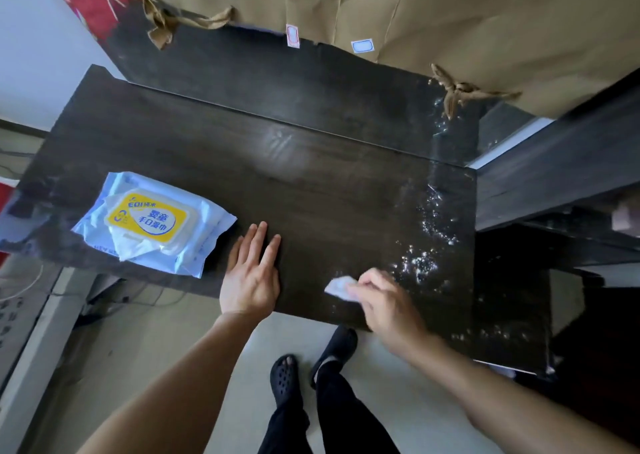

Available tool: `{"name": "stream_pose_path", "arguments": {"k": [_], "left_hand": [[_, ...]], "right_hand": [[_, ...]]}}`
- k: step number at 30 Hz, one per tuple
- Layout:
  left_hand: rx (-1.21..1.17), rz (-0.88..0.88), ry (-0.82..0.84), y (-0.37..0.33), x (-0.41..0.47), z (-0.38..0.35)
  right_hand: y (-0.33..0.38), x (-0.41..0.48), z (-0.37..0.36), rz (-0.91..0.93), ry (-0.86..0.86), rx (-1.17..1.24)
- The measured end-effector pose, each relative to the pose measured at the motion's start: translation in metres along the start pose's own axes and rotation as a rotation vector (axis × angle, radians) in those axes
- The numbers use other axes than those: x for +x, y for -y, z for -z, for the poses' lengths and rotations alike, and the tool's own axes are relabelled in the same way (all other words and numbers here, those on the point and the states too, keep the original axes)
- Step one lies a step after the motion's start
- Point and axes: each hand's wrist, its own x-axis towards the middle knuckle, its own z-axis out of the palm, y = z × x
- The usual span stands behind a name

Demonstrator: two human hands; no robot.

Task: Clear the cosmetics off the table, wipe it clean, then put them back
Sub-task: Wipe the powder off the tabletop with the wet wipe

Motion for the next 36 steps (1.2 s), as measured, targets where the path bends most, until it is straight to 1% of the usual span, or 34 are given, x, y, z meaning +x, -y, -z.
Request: {"name": "stream_pose_path", "arguments": {"k": [3, 5, 6, 9, 11, 13, 15, 17, 20, 21, 23, 26, 28, 30, 34, 36], "left_hand": [[0.003, -0.010, -0.014, 0.002, 0.000, -0.002], [0.010, -0.026, -0.023, 0.003, -0.001, -0.004], [0.013, -0.034, -0.028, 0.004, -0.002, -0.005], [0.015, -0.045, -0.039, 0.006, -0.001, -0.007], [0.016, -0.040, -0.038, 0.006, -0.001, -0.007], [0.010, -0.035, -0.038, 0.005, -0.001, -0.006], [0.007, -0.040, -0.033, 0.004, -0.002, -0.005], [0.018, -0.015, -0.038, 0.001, -0.002, -0.004], [0.006, 0.086, -0.045, -0.018, 0.001, -0.002], [-0.018, 0.113, -0.052, -0.029, 0.002, -0.001], [-0.053, 0.114, -0.057, -0.055, 0.003, -0.002], [-0.089, 0.154, -0.028, -0.086, 0.003, -0.013], [-0.090, 0.199, -0.035, -0.093, 0.001, -0.023], [-0.057, 0.196, -0.044, -0.093, 0.000, -0.028], [-0.007, 0.194, -0.057, -0.094, 0.002, -0.032], [0.006, 0.190, -0.055, -0.093, 0.002, -0.033]], "right_hand": [[-0.012, 0.064, 0.007, -0.110, -0.138, -0.063], [-0.010, 0.081, -0.002, -0.144, -0.142, -0.100], [-0.005, 0.076, -0.010, -0.124, -0.138, -0.115], [0.015, 0.013, -0.029, 0.013, -0.083, -0.084], [0.023, -0.039, -0.035, 0.074, 0.050, -0.071], [0.019, -0.078, -0.038, 0.088, 0.160, -0.059], [0.012, -0.098, -0.030, 0.020, 0.165, -0.037], [0.008, -0.098, -0.011, -0.046, 0.079, -0.003], [-0.009, -0.075, 0.029, -0.157, -0.069, 0.046], [-0.022, -0.062, 0.041, -0.221, -0.114, 0.029], [-0.050, -0.031, 0.064, -0.330, -0.199, -0.030], [-0.083, 0.018, 0.095, -0.403, -0.267, -0.145], [-0.097, 0.051, 0.109, -0.408, -0.289, -0.185], [-0.108, 0.083, 0.113, -0.388, -0.300, -0.203], [-0.119, 0.141, 0.095, -0.270, -0.322, -0.225], [-0.122, 0.163, 0.080, -0.218, -0.307, -0.222]]}}
